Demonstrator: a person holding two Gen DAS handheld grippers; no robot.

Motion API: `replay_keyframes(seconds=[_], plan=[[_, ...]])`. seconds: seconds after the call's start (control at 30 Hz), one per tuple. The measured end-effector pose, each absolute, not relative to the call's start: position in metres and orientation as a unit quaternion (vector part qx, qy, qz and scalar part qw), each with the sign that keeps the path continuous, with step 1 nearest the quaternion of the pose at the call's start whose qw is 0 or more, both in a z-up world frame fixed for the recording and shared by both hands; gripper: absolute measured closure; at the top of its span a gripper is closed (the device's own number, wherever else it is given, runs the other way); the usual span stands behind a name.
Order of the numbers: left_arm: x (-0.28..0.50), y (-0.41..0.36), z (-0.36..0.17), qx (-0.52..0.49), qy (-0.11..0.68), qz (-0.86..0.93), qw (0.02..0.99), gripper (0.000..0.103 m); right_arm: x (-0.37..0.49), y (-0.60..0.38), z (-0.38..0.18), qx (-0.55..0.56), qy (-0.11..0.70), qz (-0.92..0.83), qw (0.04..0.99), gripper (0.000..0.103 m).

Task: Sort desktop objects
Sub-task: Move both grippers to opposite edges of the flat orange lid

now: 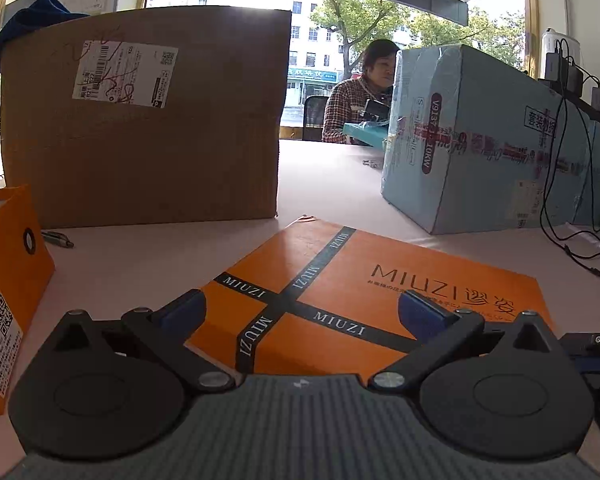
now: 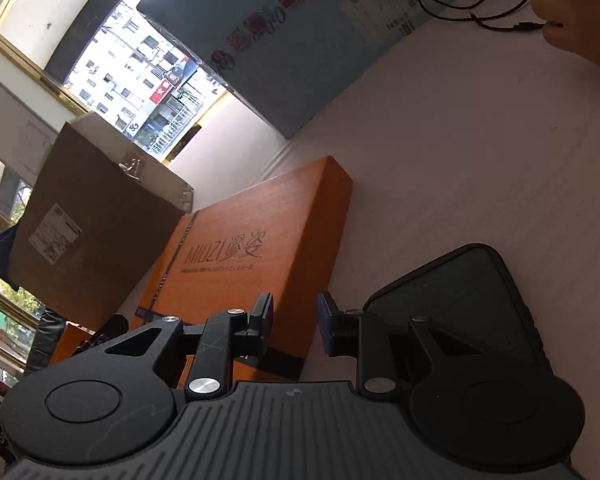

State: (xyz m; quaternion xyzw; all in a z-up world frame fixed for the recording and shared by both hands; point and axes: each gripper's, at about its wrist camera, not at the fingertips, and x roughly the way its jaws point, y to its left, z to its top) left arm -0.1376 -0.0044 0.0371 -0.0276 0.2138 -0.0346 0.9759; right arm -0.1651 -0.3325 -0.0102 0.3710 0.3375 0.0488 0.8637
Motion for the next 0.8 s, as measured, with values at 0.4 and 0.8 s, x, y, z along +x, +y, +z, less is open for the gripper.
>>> replay_keyframes(seconds=[0.4,0.8], plan=[[-0.081,0.047,0.015,-0.169,0.338,-0.032,0.925,0.0,-0.154,-0.264,0.002,0.219,0.338,0.082,0.911,0.0],[-0.087,0.01,0.021,-0.118,0.402,-0.206,0.884,0.0,-0.164,-0.246,-0.003,0.233,0.287,0.132,0.92,0.0]])
